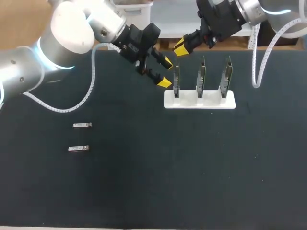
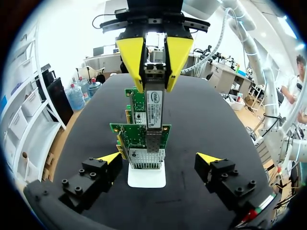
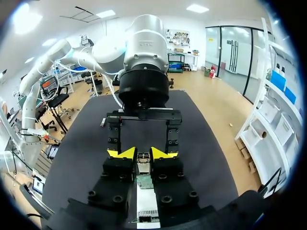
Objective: Pick up the optical module with the left hand, and insert it into the network port with the right hand.
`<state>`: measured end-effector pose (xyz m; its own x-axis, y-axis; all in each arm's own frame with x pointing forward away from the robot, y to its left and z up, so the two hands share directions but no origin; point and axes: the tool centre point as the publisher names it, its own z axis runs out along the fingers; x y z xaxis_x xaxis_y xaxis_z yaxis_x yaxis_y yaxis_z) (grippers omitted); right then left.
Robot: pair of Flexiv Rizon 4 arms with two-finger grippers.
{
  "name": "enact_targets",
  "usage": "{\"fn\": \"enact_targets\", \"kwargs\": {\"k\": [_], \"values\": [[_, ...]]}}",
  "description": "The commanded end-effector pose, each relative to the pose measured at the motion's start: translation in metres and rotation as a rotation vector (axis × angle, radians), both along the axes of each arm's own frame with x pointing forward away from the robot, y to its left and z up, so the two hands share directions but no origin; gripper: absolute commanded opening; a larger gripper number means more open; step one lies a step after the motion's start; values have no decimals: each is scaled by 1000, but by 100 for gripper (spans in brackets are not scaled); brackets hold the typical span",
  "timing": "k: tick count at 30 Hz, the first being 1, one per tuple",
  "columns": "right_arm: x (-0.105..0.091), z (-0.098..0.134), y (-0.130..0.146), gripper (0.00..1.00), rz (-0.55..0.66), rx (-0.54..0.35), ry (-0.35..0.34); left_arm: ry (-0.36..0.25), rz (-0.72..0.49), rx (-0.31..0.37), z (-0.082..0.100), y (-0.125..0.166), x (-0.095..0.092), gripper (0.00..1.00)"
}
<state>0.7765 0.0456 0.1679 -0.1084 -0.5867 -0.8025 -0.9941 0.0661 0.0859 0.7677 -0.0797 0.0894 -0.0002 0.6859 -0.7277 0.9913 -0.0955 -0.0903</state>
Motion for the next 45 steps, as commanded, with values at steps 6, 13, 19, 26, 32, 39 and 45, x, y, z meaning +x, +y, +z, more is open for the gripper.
{"fn": "enact_targets", "kwargs": {"k": [6, 13, 19, 26, 32, 39, 45], "values": [[3, -3, 0, 0, 3, -7, 9, 2, -2, 3, 0, 0, 1, 100], [3, -5, 0, 0, 7, -12, 14, 2, -2, 3, 0, 0, 1, 100], [3, -6, 1, 0, 17, -18, 15, 2, -2, 3, 0, 0, 1, 100], [3, -5, 1, 100, 5, -9, 15, 2, -2, 3, 0, 0, 1, 100], [4, -1, 0, 100, -6, 9, 18, 2, -2, 3, 0, 0, 1, 100], [4, 3, -1, 0, 1, 25, 23, 2, -2, 3, 0, 0, 1, 100], [2, -1, 1, 0, 11, 12, 25, 2, -2, 3, 0, 0, 1, 100]]}}
